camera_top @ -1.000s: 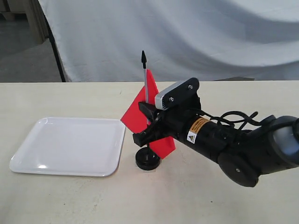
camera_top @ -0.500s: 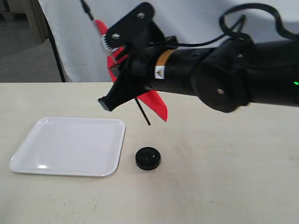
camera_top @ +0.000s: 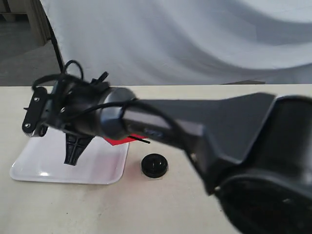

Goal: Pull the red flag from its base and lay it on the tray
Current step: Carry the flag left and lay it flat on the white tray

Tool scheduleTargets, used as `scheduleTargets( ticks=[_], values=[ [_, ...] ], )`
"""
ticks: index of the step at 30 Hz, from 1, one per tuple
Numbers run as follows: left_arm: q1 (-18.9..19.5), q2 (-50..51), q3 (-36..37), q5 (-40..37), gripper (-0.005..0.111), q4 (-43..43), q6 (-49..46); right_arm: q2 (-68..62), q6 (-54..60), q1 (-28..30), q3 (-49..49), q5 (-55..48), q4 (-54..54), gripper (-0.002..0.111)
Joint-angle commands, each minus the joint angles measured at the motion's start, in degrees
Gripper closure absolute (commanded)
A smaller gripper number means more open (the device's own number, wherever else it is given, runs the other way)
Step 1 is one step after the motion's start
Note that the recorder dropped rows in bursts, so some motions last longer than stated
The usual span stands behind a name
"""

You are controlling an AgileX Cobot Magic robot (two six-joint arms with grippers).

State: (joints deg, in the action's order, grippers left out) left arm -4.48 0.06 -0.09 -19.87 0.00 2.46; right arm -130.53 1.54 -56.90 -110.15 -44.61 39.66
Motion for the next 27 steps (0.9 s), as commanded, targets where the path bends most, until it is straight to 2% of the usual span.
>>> scheduleTargets(
  ticks=[1, 8, 15, 17, 19, 20, 22, 23, 27],
  values=[
    [-0.4, -0.1, 0.1, 0.2, 0.107, 0.0, -0.1, -10.3, -0.7, -2.2, -13.2, -7.9, 6.1, 0.109],
    [-0.4, -0.1, 0.1, 0.2, 0.107, 0.0, -0.1, -20.8, -0.7, -2.7, -25.4, -9.2, 7.8, 0.109],
    [-0.4, -0.1, 0.1, 0.2, 0.107, 0.0, -0.1, -23.6, -0.7, -3.9, -26.5, -6.3, 8.0, 0.108],
    [-0.4, -0.1, 0.1, 0.2, 0.107, 0.0, -0.1, -24.0, -0.9, -4.1, -26.5, -6.3, 8.0, 0.105],
    [-0.4, -0.1, 0.1, 0.2, 0.107, 0.0, -0.1, -24.4, -1.5, -4.4, -26.5, -6.3, 8.0, 0.082],
    [-0.4, -0.1, 0.1, 0.2, 0.107, 0.0, -0.1, -24.4, -2.4, -4.9, -26.5, -6.3, 7.9, 0.058],
    [-0.4, -0.1, 0.1, 0.2, 0.107, 0.0, -0.1, -24.4, -2.4, -6.2, -26.5, -6.9, 9.8, 0.026],
    [-0.4, -0.1, 0.1, 0.2, 0.107, 0.0, -0.1, -24.4, -2.4, -7.1, -26.5, -7.4, 11.7, 0.020],
    [-0.4, -0.1, 0.1, 0.2, 0.107, 0.0, -0.1, -24.2, -1.9, -9.8, -29.3, -13.6, 12.8, 0.027]
  ],
)
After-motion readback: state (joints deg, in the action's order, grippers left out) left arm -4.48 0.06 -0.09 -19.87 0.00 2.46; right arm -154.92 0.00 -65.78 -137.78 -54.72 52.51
